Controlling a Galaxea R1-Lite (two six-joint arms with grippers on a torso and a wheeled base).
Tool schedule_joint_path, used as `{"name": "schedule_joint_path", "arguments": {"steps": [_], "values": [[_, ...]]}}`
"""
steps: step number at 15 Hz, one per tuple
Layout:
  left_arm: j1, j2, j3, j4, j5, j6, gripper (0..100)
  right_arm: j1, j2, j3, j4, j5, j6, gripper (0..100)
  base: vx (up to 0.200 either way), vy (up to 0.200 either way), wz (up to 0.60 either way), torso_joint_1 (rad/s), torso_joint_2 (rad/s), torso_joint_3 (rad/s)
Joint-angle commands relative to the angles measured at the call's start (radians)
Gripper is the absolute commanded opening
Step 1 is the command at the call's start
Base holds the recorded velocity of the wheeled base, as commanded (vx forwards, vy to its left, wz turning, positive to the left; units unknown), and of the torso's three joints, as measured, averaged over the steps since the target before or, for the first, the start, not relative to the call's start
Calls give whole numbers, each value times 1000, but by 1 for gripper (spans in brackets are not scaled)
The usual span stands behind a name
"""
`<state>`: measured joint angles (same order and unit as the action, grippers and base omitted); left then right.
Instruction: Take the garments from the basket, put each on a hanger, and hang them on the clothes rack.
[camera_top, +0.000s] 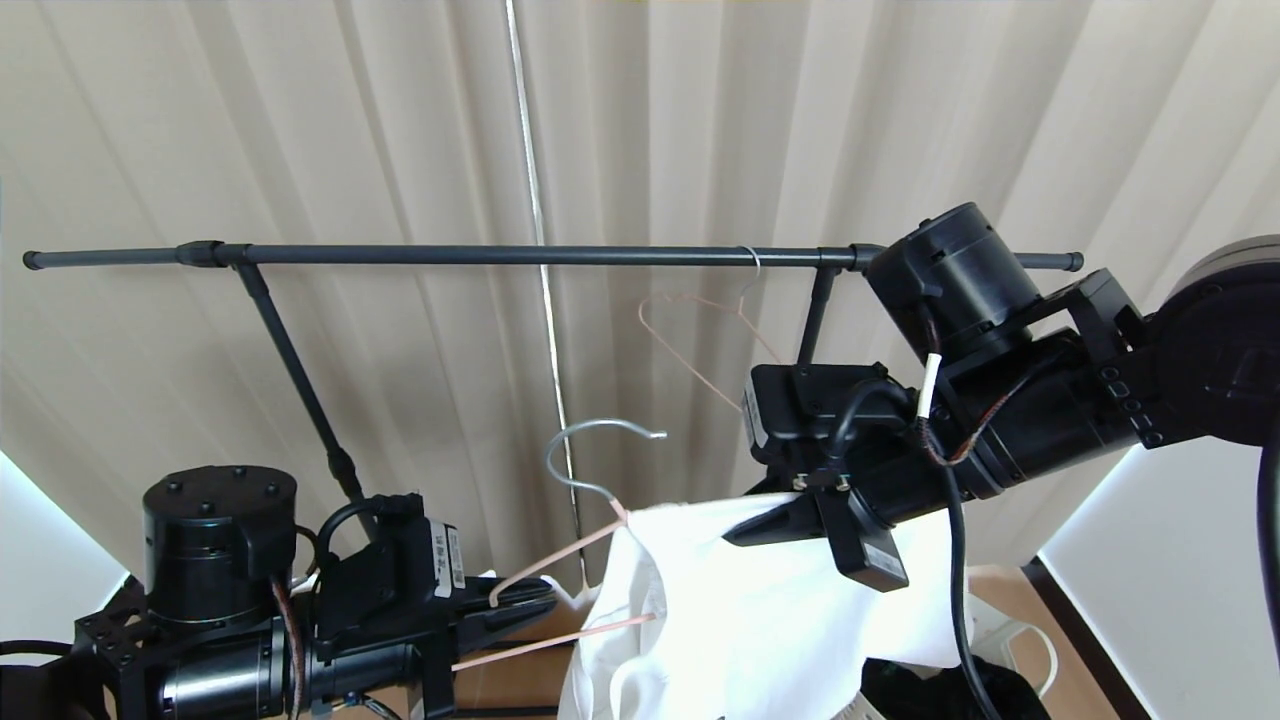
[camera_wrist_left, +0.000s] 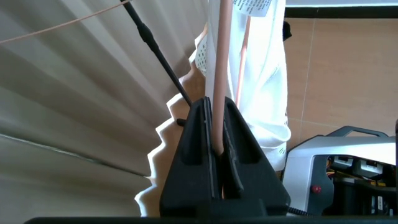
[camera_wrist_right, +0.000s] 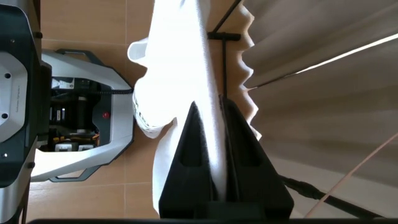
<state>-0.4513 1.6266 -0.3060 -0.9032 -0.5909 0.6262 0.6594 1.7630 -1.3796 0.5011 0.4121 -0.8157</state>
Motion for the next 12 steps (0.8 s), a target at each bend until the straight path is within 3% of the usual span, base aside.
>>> {"name": "schedule_joint_path", "arguments": {"steps": [1,10,11,12], "values": [[0,1,1,1,2,0,0,0,-11,2,2,1,0,0,0,0,0,0,0,0],[-3,-5,25,1,-3,0,0,0,-60,66,-3,2,1,0,0,0,0,0,0,0],[-3,-10,30,0,-3,0,100,0,-62,66,-3,2,1,0,0,0,0,0,0,0],[-3,-11,30,0,-1,0,100,0,-62,68,-3,4,1,0,0,0,0,0,0,0]]}}
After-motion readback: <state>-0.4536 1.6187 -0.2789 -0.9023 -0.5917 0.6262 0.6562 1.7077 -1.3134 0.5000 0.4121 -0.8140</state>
